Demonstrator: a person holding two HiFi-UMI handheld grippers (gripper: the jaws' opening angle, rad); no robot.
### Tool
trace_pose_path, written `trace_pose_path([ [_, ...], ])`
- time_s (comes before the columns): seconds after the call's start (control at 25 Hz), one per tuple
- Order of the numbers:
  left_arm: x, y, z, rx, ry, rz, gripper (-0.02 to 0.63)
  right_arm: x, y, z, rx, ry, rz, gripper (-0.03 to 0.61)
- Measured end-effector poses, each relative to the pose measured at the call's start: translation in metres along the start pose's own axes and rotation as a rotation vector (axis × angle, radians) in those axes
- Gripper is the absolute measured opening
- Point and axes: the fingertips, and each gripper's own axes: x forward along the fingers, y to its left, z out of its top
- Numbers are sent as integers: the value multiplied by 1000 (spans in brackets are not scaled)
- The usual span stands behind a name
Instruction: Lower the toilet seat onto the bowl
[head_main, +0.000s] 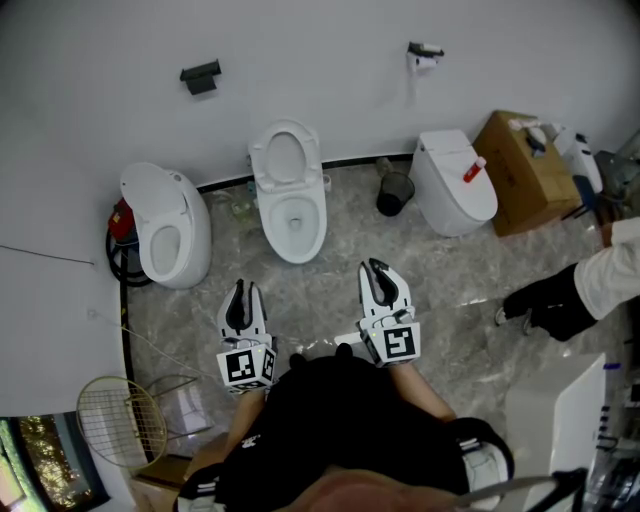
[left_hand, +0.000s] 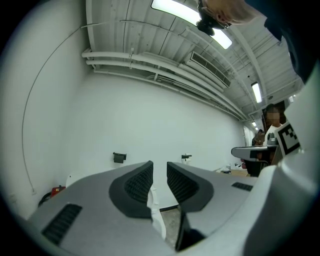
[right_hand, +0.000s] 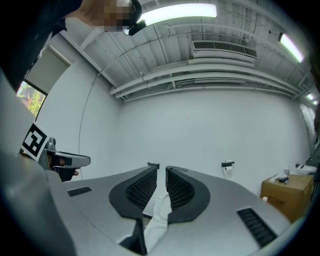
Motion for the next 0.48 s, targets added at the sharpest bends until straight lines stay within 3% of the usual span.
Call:
trace_pose_path([
  [0.48,1,-3,2,28,-5,-14,253,1,-5,-6,-14,23,-16,213],
])
